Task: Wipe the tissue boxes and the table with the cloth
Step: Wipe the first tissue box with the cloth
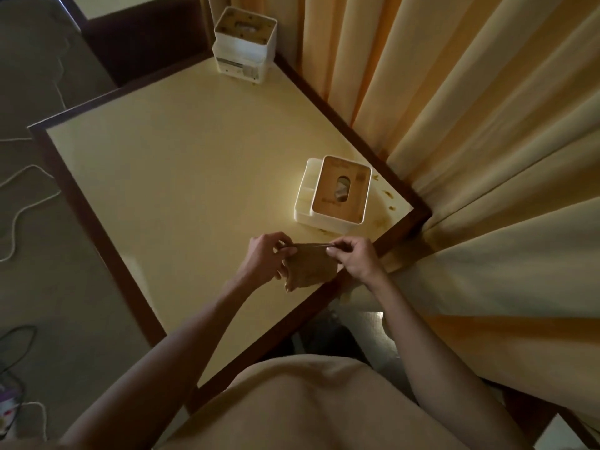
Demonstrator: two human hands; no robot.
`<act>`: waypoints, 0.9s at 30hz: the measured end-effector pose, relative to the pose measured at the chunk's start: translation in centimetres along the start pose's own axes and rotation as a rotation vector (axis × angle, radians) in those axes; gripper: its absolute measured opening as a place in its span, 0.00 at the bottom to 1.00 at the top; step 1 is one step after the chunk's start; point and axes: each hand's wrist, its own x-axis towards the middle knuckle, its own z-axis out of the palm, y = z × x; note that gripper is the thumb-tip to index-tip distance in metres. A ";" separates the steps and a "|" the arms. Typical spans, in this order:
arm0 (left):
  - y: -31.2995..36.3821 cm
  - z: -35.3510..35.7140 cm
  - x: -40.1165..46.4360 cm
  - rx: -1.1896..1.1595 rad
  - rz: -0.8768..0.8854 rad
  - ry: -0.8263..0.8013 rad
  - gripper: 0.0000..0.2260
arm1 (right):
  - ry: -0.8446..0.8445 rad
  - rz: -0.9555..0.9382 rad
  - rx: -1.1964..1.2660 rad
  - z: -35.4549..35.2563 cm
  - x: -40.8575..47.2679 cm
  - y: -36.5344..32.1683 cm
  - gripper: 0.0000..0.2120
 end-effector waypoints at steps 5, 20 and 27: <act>-1.2 1.7 2.8 0.002 -0.199 0.119 0.04 | 0.084 -0.010 -0.133 1.1 3.0 1.4 0.10; 2.4 4.3 3.3 0.363 -0.135 0.389 0.13 | 0.241 -0.318 -0.161 -2.8 2.7 2.6 0.05; 6.8 7.6 3.4 0.100 -0.159 0.267 0.22 | 0.299 -0.409 -0.094 -8.1 5.1 -0.1 0.05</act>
